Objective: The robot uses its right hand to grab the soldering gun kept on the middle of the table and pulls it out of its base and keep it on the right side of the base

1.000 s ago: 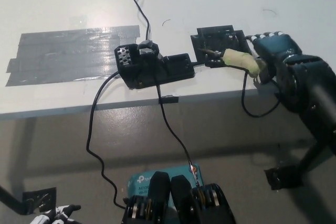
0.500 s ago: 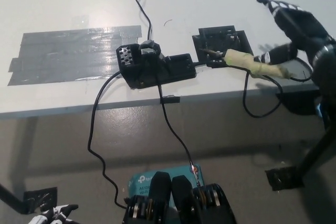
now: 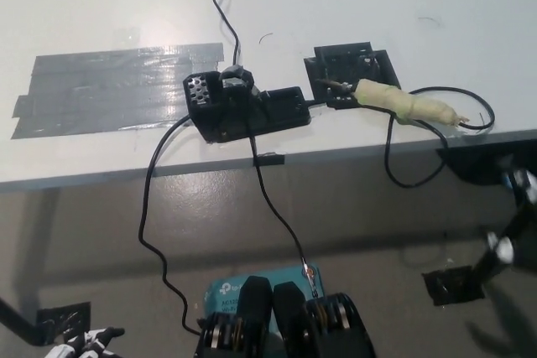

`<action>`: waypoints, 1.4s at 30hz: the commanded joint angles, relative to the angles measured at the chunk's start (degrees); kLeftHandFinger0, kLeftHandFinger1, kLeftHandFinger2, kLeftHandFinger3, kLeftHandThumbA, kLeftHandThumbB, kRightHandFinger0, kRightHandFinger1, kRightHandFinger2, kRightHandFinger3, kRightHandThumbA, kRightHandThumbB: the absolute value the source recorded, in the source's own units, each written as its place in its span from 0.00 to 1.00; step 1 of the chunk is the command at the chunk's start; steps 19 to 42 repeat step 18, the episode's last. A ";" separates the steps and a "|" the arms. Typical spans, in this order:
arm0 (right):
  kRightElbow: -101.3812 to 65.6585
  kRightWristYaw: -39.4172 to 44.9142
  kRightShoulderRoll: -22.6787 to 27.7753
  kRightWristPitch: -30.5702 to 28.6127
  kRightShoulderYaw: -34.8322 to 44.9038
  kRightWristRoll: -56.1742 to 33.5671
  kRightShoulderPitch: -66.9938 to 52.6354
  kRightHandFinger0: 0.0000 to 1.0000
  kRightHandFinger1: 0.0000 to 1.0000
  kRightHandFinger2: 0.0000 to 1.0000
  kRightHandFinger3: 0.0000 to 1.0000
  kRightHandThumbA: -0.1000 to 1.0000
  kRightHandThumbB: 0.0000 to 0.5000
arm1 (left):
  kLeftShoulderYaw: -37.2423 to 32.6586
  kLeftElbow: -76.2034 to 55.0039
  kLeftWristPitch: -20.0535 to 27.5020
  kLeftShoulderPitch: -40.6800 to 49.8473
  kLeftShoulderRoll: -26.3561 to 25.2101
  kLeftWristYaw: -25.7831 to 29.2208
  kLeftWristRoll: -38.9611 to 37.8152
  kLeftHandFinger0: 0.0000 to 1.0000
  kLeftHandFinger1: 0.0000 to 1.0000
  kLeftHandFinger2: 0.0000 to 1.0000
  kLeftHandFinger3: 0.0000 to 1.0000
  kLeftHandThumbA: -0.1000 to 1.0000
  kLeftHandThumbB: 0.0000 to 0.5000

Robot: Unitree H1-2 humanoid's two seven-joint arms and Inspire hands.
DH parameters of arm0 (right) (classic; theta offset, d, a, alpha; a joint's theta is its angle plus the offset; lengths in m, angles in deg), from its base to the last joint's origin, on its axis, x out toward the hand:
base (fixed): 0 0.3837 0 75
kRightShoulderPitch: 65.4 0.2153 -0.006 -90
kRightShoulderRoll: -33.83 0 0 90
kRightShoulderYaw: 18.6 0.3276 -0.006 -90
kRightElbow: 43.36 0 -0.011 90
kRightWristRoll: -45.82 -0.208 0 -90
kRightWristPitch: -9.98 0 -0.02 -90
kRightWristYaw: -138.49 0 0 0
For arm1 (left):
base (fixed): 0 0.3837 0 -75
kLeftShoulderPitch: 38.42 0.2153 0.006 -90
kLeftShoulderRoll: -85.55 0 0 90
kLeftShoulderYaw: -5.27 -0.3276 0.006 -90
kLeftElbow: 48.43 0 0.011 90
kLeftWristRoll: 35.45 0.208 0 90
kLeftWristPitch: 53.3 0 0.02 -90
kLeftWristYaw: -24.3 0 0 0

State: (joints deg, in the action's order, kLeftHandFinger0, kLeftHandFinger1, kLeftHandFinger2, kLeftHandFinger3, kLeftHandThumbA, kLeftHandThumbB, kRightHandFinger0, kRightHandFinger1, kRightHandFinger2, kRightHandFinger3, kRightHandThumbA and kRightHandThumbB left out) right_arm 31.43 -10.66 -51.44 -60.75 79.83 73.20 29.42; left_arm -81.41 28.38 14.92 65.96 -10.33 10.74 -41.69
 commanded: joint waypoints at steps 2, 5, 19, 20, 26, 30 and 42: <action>-0.40 -5.38 -3.73 -9.42 6.43 -15.93 -7.39 1.00 1.00 1.00 1.00 0.56 0.52 | 1.12 -0.50 1.16 0.98 -1.32 -0.68 -0.59 0.30 0.38 0.46 0.71 0.74 0.54; 4.84 -7.28 -5.32 -12.99 6.14 -15.62 -8.71 1.00 1.00 1.00 1.00 0.47 0.48 | 1.50 -1.15 1.29 2.22 -1.35 -0.48 -0.35 0.30 0.39 0.47 0.71 0.75 0.54; 10.99 -10.93 -4.54 -15.89 3.62 -14.18 -8.15 1.00 1.00 1.00 1.00 0.34 0.39 | 2.18 -1.05 1.38 1.45 -1.83 -0.54 -0.39 0.30 0.39 0.48 0.71 0.78 0.67; 10.99 -10.93 -4.54 -15.89 3.62 -14.18 -8.15 1.00 1.00 1.00 1.00 0.34 0.39 | 2.18 -1.05 1.38 1.45 -1.83 -0.54 -0.39 0.30 0.39 0.48 0.71 0.78 0.67; 10.99 -10.93 -4.54 -15.89 3.62 -14.18 -8.15 1.00 1.00 1.00 1.00 0.34 0.39 | 2.18 -1.05 1.38 1.45 -1.83 -0.54 -0.39 0.30 0.39 0.48 0.71 0.78 0.67; 10.99 -10.93 -4.54 -15.89 3.62 -14.18 -8.15 1.00 1.00 1.00 1.00 0.34 0.39 | 2.18 -1.05 1.38 1.45 -1.83 -0.54 -0.39 0.30 0.39 0.48 0.71 0.78 0.67; 10.99 -10.93 -4.54 -15.89 3.62 -14.18 -8.15 1.00 1.00 1.00 1.00 0.34 0.39 | 2.18 -1.05 1.38 1.45 -1.83 -0.54 -0.39 0.30 0.39 0.48 0.71 0.78 0.67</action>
